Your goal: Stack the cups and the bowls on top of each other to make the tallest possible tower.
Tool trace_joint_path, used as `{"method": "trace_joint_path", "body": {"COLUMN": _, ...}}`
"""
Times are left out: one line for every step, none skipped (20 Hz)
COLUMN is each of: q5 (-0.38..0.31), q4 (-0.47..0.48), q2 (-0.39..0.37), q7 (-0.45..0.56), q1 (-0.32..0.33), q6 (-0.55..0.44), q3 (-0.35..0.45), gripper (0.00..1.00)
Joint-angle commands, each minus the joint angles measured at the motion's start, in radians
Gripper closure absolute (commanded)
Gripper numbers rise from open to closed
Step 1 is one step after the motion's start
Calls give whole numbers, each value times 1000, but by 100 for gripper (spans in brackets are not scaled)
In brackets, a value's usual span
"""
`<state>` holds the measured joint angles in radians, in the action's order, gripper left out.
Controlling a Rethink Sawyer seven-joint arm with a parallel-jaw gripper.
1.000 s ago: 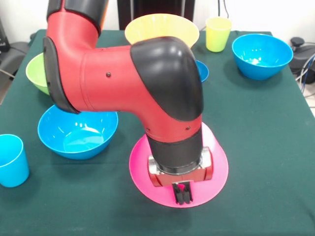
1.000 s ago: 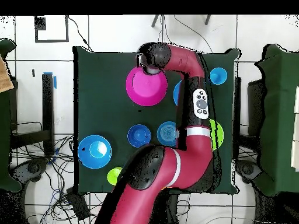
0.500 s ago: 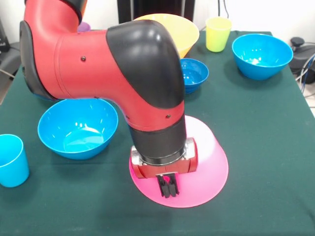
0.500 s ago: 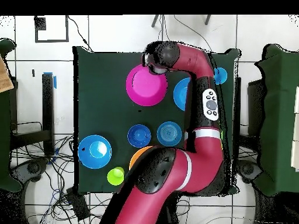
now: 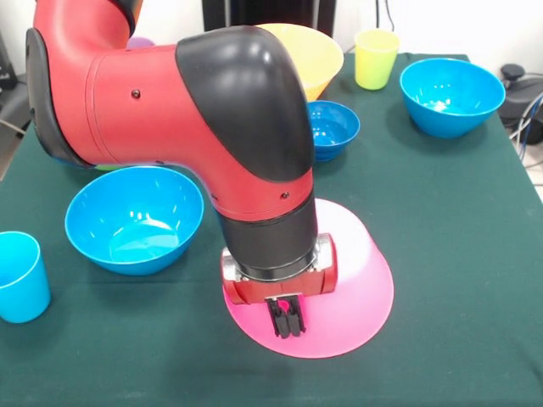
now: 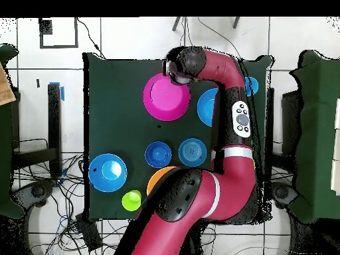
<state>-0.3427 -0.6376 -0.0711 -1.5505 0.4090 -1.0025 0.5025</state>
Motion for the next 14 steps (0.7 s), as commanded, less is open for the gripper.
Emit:
{"method": "trace_joint_path", "body": {"q5": -51, "q4": -125, "q2": 6, "q7": 381, "q1": 8, "q6": -132, "q3": 18, "gripper": 100}}
{"method": "trace_joint_path", "body": {"q5": -50, "q4": -121, "q2": 8, "q7": 383, "q1": 6, "q6": -142, "q3": 19, "gripper": 100}}
{"method": "trace_joint_path", "body": {"q5": -49, "q4": -119, "q2": 10, "q7": 382, "q1": 6, "q6": -147, "q3": 21, "gripper": 100}}
{"method": "trace_joint_path", "body": {"q5": -49, "q4": -119, "q2": 10, "q7": 384, "q1": 6, "q6": -149, "q3": 22, "gripper": 100}}
{"method": "trace_joint_path", "body": {"q5": -48, "q4": -119, "q2": 11, "q7": 384, "q1": 7, "q6": -152, "q3": 23, "gripper": 100}}
{"method": "trace_joint_path", "body": {"q5": -47, "q4": -125, "q2": 10, "q7": 383, "q1": 8, "q6": -150, "q3": 23, "gripper": 100}}
{"method": "trace_joint_path", "body": {"q5": -47, "q4": -127, "q2": 9, "q7": 386, "q1": 9, "q6": -150, "q3": 23, "gripper": 100}}
{"method": "trace_joint_path", "body": {"q5": -47, "q4": -129, "q2": 10, "q7": 389, "q1": 11, "q6": -154, "q3": 23, "gripper": 100}}
{"method": "trace_joint_path", "body": {"q5": -47, "q4": -132, "q2": 10, "q7": 393, "q1": 12, "q6": -155, "q3": 23, "gripper": 100}}
{"method": "trace_joint_path", "body": {"q5": -46, "q4": -139, "q2": 9, "q7": 393, "q1": 14, "q6": -155, "q3": 22, "gripper": 100}}
{"method": "trace_joint_path", "body": {"q5": -47, "q4": -147, "q2": 6, "q7": 396, "q1": 16, "q6": -152, "q3": 21, "gripper": 100}}
{"method": "trace_joint_path", "body": {"q5": -46, "q4": -150, "q2": 6, "q7": 398, "q1": 16, "q6": -154, "q3": 21, "gripper": 100}}
{"method": "trace_joint_path", "body": {"q5": -46, "q4": -153, "q2": 6, "q7": 399, "q1": 17, "q6": -157, "q3": 21, "gripper": 100}}
{"method": "trace_joint_path", "body": {"q5": -45, "q4": -147, "q2": 10, "q7": 403, "q1": 16, "q6": -168, "q3": 23, "gripper": 100}}
